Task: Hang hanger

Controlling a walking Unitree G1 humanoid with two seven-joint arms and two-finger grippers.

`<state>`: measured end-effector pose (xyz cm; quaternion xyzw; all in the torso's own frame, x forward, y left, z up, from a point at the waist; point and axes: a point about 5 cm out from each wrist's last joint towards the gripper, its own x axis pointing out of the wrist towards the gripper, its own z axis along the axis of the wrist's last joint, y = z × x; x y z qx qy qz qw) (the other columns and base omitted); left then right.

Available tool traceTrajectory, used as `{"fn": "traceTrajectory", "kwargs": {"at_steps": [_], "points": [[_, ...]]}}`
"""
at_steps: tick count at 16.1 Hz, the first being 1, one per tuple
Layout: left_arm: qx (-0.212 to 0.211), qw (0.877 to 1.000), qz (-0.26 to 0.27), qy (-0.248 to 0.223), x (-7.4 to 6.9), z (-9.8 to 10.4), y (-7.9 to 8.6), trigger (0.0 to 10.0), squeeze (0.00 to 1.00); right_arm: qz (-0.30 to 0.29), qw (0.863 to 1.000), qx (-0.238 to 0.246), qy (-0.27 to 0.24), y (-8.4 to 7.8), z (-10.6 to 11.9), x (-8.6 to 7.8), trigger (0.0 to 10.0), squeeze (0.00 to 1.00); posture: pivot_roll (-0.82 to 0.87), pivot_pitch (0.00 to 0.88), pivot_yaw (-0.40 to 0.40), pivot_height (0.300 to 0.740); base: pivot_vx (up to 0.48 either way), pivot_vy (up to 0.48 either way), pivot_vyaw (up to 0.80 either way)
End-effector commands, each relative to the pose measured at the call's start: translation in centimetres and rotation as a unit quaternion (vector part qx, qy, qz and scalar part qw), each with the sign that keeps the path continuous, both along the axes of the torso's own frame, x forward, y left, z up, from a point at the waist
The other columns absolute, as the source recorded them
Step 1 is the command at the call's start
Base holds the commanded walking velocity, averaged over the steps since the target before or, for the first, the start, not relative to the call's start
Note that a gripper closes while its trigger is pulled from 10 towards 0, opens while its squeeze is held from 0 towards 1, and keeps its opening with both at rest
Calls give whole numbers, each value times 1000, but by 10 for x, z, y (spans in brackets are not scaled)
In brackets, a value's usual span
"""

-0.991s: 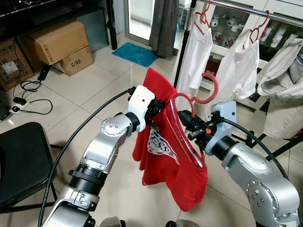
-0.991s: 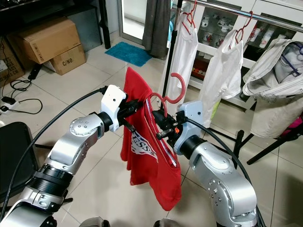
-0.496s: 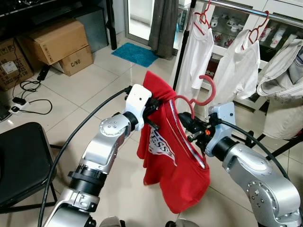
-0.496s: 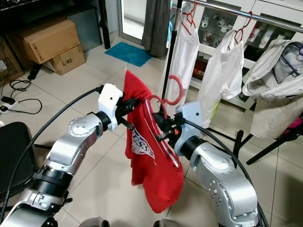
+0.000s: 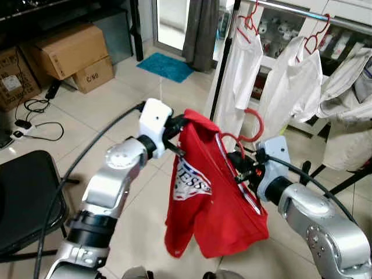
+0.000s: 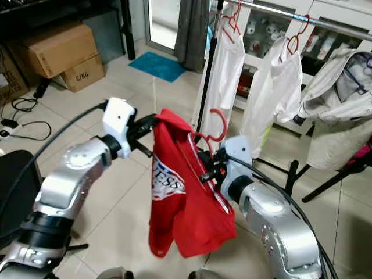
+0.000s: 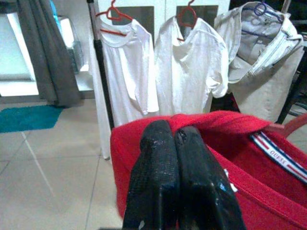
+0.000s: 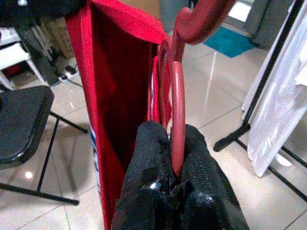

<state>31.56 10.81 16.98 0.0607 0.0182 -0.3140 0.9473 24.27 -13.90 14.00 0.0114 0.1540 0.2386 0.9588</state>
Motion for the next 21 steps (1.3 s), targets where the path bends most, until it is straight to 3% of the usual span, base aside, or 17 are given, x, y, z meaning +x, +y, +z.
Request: {"fn": "traceTrajectory", "kwargs": {"at_steps": [1, 12, 17, 21], "points": [[-7, 1000, 19, -14, 0, 8, 11, 0, 0, -5, 1000, -21, 20, -6, -7, -2, 0, 0, -53, 27, -64, 740, 0, 0, 0], [6, 994, 103, -29, 5, 23, 58, 0, 0, 50, 996, -50, 56, -6, -18, -14, 0, 0, -51, 40, -61, 740, 0, 0, 0], [6, 993, 104, -48, 14, 36, 59, 0, 0, 98, 992, -57, 56, -3, -16, -20, 0, 0, -51, 35, -58, 740, 0, 0, 0], [4, 986, 152, -66, 30, 49, 82, 0, 0, 121, 991, -26, 56, 1, -15, -27, 0, 0, -44, 30, -53, 740, 0, 0, 0]]}}
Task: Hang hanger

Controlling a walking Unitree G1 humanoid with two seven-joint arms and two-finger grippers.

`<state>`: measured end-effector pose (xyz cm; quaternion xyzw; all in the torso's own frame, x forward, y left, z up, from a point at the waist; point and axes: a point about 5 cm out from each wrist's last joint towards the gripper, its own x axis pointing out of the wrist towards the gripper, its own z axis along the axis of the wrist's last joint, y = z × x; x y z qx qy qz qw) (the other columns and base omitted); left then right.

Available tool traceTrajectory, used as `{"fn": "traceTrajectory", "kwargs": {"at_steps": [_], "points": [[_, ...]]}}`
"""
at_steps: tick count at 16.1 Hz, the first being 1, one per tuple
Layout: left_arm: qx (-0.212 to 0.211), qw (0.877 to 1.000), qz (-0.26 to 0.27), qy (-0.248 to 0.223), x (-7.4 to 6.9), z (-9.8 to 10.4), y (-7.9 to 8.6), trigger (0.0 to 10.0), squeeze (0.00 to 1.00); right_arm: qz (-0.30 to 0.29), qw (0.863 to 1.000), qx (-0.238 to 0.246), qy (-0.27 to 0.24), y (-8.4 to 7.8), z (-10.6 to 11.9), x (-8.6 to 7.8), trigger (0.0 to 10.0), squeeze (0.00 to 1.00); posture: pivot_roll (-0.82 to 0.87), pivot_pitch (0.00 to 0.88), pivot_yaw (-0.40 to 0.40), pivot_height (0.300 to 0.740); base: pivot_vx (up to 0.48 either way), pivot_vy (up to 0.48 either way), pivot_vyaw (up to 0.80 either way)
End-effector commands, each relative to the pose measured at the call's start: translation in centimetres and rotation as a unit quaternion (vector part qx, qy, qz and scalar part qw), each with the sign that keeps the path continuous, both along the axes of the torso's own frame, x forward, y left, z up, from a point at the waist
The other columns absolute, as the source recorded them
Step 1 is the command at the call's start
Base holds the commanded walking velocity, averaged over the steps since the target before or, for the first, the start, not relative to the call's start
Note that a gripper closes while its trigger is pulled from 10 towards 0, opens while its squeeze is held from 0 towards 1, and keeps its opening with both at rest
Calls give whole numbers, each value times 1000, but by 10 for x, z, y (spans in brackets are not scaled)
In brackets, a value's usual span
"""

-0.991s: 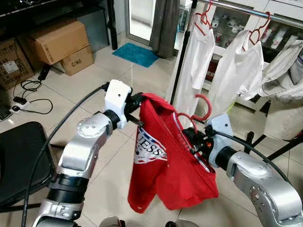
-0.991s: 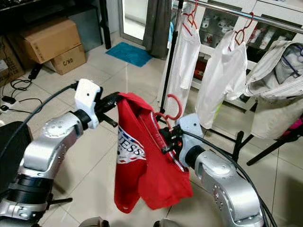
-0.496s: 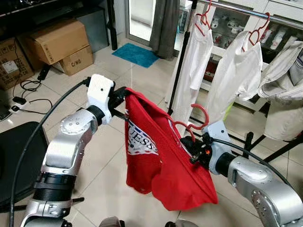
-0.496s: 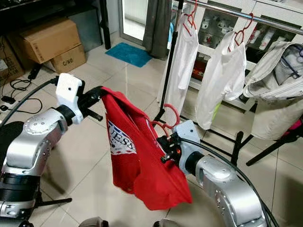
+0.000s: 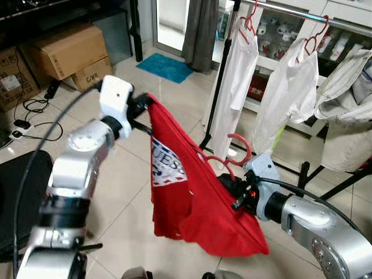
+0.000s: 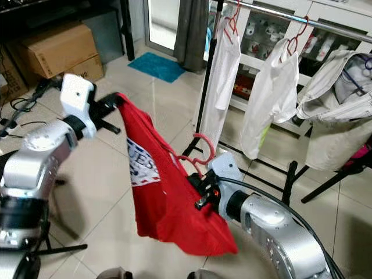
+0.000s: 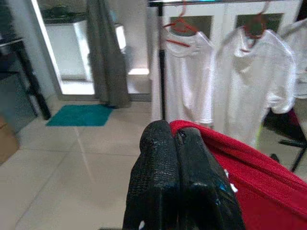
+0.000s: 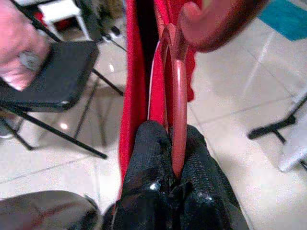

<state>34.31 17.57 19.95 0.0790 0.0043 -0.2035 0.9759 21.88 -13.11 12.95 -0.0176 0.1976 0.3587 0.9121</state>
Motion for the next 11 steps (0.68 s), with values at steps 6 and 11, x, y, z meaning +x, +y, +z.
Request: {"fn": "traceTrajectory", "kwargs": {"at_steps": [6, 11], "points": [[27, 987, 148, -51, 32, 28, 59, 0, 0, 67, 995, 67, 2, -1, 12, -19, 0, 0, -42, 31, -44, 740, 0, 0, 0], [-3, 991, 133, -14, 46, 13, 54, 0, 0, 10, 990, 139, -5, 3, 17, -13, 0, 0, -45, 34, -31, 740, 0, 0, 0]]}}
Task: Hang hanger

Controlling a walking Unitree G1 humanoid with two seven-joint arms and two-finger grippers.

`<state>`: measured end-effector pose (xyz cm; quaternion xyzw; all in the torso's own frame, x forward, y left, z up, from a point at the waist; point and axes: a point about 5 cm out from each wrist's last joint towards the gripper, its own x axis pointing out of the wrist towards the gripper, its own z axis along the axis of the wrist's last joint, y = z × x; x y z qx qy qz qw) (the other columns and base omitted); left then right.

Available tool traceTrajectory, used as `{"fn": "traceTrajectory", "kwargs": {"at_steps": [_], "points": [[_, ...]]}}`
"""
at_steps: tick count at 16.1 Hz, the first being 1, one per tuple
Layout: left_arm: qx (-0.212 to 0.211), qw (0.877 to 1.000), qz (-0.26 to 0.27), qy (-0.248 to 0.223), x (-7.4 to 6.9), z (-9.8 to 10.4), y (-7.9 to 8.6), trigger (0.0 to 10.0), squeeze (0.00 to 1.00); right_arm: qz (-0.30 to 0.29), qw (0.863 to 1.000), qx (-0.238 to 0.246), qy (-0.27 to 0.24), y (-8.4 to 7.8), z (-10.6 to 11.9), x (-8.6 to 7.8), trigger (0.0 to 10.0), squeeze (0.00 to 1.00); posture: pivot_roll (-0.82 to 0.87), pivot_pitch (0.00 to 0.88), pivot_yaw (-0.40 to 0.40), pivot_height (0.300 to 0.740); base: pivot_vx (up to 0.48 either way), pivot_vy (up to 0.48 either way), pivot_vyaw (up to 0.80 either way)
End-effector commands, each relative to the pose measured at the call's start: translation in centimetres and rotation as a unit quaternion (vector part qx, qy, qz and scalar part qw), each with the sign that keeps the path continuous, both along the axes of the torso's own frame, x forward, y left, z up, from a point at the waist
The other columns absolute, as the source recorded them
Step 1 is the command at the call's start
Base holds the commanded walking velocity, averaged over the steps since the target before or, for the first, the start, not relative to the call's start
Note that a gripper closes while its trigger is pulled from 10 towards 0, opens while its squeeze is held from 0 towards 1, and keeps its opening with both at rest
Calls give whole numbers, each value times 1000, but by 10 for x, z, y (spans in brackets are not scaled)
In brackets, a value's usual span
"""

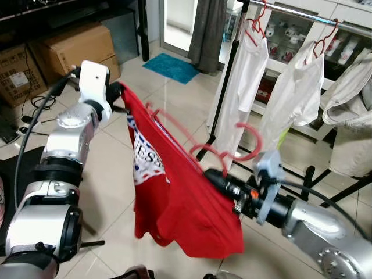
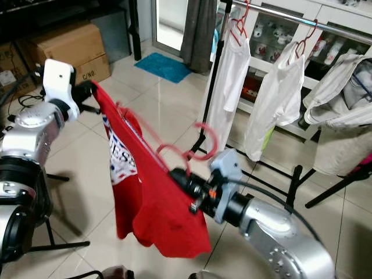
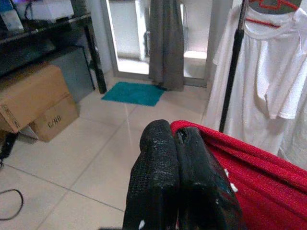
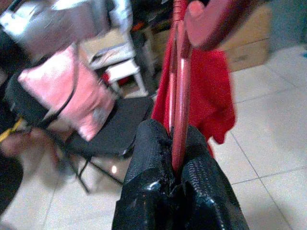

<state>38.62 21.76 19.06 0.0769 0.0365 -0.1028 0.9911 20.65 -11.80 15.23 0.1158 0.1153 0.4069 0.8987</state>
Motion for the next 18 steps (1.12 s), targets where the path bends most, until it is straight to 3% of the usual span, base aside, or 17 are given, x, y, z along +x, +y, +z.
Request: {"fn": "traceTrajectory", "kwargs": {"at_steps": [1, 4, 6, 7, 8, 10, 11, 12, 13, 14, 15, 16, 17, 18], "points": [[-9, 999, 15, -27, 2, 11, 4, 0, 0, -30, 999, -1, 20, -9, -5, 2, 0, 0, -44, 36, -30, 740, 0, 0, 0], [-21, 1000, -11, 3, -5, -15, -9, 0, 0, -55, 997, 42, 16, -8, 2, 7, 0, 0, -42, 40, -32, 740, 0, 0, 0], [-25, 995, -93, 18, -15, -25, -32, 0, 0, -98, 994, 56, 5, -10, 5, 16, 0, 0, -39, 44, -32, 740, 0, 0, 0], [-21, 987, -155, 24, -24, -29, -50, 0, 0, -138, 988, 68, -2, -12, 8, 24, 0, 0, -34, 45, -35, 740, 0, 0, 0], [-12, 973, -230, 29, -40, -31, -75, 0, 0, -189, 979, 78, -10, -15, 10, 32, 0, 0, -34, 45, -35, 740, 0, 0, 0], [-25, 957, -287, 31, -54, -28, -95, 0, 0, -257, 962, 93, -20, -21, 12, 41, 0, 0, -32, 47, -36, 740, 0, 0, 0], [-39, 933, -356, 27, -72, -19, -113, 0, 0, -296, 950, 100, -26, -26, 14, 47, 0, 0, -30, 47, -38, 740, 0, 0, 0], [-44, 918, -393, 26, -82, -14, -120, 0, 0, -312, 944, 100, -31, -29, 15, 51, 0, 0, -28, 48, -41, 740, 0, 0, 0], [-44, 894, -445, 34, -97, -9, -127, 0, 0, -351, 930, 104, -42, -36, 17, 58, 0, 0, -25, 48, -41, 740, 0, 0, 0], [-43, 888, -457, 37, -100, -8, -127, 0, 0, -368, 923, 105, -46, -40, 18, 61, 0, 0, -25, 47, -41, 740, 0, 0, 0], [-37, 893, -448, 37, -99, -9, -124, 0, 0, -386, 916, 99, -50, -44, 18, 64, 0, 0, -23, 47, -39, 740, 0, 0, 0], [-28, 907, -419, 39, -96, -10, -118, 0, 0, -400, 911, 82, -53, -49, 17, 66, 0, 0, -20, 44, -33, 740, 0, 0, 0], [-22, 919, -391, 43, -92, -13, -110, 0, 0, -400, 913, 61, -53, -51, 14, 66, 0, 0, -19, 48, -34, 740, 0, 0, 0], [-18, 924, -379, 45, -92, -13, -108, 0, 0, -400, 914, 53, -49, -52, 12, 66, 0, 0, -16, 53, -39, 740, 0, 0, 0]]}}
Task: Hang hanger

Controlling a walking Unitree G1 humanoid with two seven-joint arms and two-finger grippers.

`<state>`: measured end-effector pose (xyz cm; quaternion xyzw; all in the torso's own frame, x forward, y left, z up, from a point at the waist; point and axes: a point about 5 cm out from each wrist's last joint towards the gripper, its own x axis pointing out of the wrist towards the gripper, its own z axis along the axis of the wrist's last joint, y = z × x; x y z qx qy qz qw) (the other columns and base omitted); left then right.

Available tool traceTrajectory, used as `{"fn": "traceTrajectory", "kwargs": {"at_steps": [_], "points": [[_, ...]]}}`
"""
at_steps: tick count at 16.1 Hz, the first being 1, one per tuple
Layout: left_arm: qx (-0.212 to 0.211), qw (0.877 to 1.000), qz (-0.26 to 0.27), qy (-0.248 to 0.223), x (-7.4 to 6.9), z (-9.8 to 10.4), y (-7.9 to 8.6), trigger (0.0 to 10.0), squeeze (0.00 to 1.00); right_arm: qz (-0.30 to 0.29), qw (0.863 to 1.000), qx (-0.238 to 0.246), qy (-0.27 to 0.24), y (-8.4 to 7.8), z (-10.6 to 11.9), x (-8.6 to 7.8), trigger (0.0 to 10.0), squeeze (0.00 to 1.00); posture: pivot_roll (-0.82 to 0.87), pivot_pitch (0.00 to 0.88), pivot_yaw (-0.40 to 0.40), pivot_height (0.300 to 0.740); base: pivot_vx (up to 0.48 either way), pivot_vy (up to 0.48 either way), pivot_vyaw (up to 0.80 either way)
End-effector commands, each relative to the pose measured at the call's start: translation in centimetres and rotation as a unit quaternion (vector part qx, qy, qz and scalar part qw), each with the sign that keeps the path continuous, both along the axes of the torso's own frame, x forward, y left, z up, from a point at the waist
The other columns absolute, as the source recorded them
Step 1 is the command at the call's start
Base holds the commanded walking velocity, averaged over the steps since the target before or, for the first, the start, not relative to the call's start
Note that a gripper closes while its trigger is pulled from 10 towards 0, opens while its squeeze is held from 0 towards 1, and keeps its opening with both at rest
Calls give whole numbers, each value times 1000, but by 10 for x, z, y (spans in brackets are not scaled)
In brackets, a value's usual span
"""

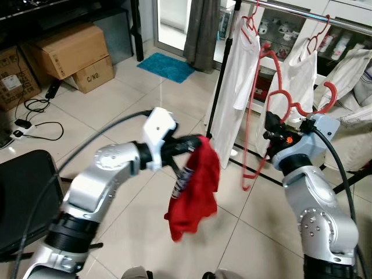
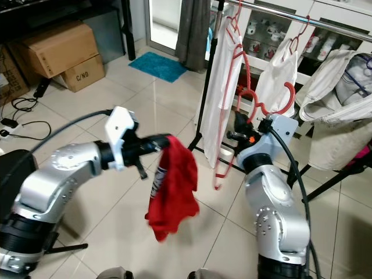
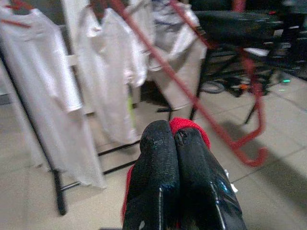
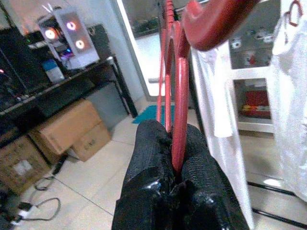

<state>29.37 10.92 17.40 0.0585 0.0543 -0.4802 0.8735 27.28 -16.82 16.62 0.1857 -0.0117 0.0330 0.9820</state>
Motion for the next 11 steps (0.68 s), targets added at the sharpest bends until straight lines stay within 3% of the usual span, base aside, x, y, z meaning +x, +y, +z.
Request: {"fn": "traceTrajectory", "kwargs": {"at_steps": [1, 2, 3, 6, 7, 9, 11], "points": [[3, 1000, 12, -8, 0, 4, 2, 0, 0, -9, 1000, -9, 10, -3, -4, -1, 0, 0, -16, 53, -39, 740, 0, 0, 0], [7, 999, 52, -12, 1, 3, 9, 8078, 0, -9, 999, -16, 38, -5, -12, -7, 9804, 0, -16, 62, -51, 740, 0, 0, 0], [10, 997, 80, -15, 2, 2, 14, 10000, 0, -10, 998, -21, 58, -6, -18, -11, 10000, 0, -16, 62, -51, 740, 0, 0, 0], [21, 979, 203, -15, -2, -8, 36, 10000, 0, 7, 990, -69, 120, -5, -38, -30, 10000, 0, -20, 76, -60, 740, 0, 0, 0], [15, 965, 263, -7, -7, -13, 44, 10000, 0, -15, 988, -74, 135, -10, -44, -38, 10000, 0, -18, 84, -56, 740, 0, 0, -800], [0, 956, 294, 4, -11, -16, 45, 10000, 0, -18, 988, -74, 134, -10, -45, -41, 10000, 0, -19, 86, -53, 740, 0, 0, -800], [-3, 955, 295, 9, -15, -19, 42, 10000, 0, -6, 990, -64, 129, -6, -42, -42, 10000, 0, -19, 86, -53, 740, 0, 0, -800]]}}
